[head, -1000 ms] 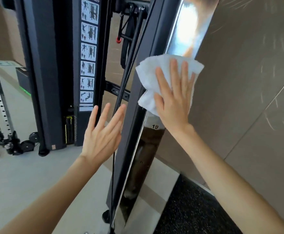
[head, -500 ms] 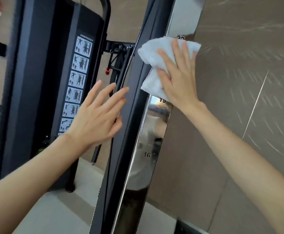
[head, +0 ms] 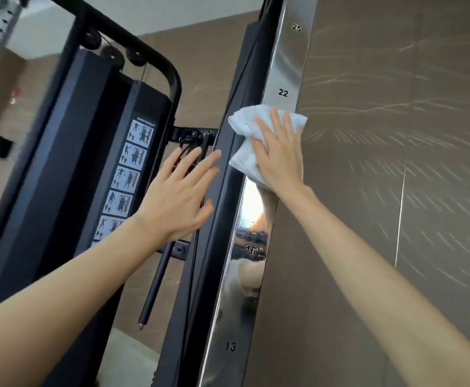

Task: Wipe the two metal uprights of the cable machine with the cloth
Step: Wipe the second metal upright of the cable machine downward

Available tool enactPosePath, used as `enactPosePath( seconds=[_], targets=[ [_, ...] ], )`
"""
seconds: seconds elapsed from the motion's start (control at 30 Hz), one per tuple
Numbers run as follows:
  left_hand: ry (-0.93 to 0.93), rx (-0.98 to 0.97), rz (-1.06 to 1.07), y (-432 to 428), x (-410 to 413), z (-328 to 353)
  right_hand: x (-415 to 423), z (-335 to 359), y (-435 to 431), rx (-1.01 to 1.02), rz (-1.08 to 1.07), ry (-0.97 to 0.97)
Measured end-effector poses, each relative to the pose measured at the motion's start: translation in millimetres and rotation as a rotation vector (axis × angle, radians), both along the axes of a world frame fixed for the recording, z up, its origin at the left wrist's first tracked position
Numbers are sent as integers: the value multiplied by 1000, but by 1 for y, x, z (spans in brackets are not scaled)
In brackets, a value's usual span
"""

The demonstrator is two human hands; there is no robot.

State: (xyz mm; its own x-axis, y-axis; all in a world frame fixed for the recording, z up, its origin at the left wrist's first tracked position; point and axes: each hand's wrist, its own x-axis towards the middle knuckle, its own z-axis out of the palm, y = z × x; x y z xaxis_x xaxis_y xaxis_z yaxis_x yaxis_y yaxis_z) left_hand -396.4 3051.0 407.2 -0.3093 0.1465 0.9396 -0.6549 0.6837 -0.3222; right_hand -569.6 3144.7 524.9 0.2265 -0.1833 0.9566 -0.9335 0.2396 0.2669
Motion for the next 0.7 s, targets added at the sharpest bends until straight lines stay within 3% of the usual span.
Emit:
enactPosePath(
  seconds=[0.17,0.27,0.43,0.7],
  targets=[
    [-7,7,19,-11,3,-2,-6,-73,1,83,-48,236],
    [-1,-34,28,-22,11,-1,-6,-45,5,98,-118,285],
    [27,-81,-16,-32,12,-2,12,33,-6,65,-271,179],
    [60,-99,-58,-47,15,-3,4,-20,3,257,-202,482]
  ],
)
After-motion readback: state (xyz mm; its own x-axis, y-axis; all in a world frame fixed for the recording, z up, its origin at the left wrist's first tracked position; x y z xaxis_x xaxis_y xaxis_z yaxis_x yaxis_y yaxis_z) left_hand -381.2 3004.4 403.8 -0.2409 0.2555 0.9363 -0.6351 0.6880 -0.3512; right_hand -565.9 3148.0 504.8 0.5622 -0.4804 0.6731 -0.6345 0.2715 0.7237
